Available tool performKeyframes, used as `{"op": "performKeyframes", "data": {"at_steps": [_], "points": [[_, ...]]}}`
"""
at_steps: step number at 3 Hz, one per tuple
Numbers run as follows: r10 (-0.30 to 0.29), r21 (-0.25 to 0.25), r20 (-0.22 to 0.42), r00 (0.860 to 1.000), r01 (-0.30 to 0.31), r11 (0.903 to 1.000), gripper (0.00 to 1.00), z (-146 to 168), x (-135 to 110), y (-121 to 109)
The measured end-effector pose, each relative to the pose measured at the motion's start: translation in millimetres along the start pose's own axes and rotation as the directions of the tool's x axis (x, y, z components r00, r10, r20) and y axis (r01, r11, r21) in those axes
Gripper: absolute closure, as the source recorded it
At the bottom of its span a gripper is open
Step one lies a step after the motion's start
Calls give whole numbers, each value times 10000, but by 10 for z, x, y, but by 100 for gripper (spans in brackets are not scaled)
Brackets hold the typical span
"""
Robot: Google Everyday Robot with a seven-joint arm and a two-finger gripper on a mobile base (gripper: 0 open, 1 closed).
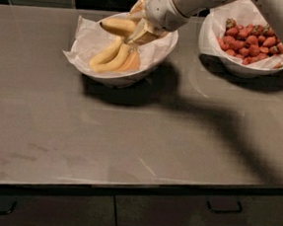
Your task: Pick banana from white bowl
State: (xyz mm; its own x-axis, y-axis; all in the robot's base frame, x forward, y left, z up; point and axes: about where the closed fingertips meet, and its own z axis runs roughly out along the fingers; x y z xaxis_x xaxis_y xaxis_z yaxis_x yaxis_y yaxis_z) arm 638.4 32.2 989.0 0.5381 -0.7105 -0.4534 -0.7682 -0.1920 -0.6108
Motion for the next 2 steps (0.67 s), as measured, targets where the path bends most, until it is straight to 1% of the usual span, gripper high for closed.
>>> {"op": "performKeyframes", "data": {"at_steps": [1, 2], "points": [[-383, 1376, 890, 9953, 258, 9901, 100, -275, -351, 132], [-482, 2656, 1973, 9792, -61, 9641, 100, -303, -484, 249]]}}
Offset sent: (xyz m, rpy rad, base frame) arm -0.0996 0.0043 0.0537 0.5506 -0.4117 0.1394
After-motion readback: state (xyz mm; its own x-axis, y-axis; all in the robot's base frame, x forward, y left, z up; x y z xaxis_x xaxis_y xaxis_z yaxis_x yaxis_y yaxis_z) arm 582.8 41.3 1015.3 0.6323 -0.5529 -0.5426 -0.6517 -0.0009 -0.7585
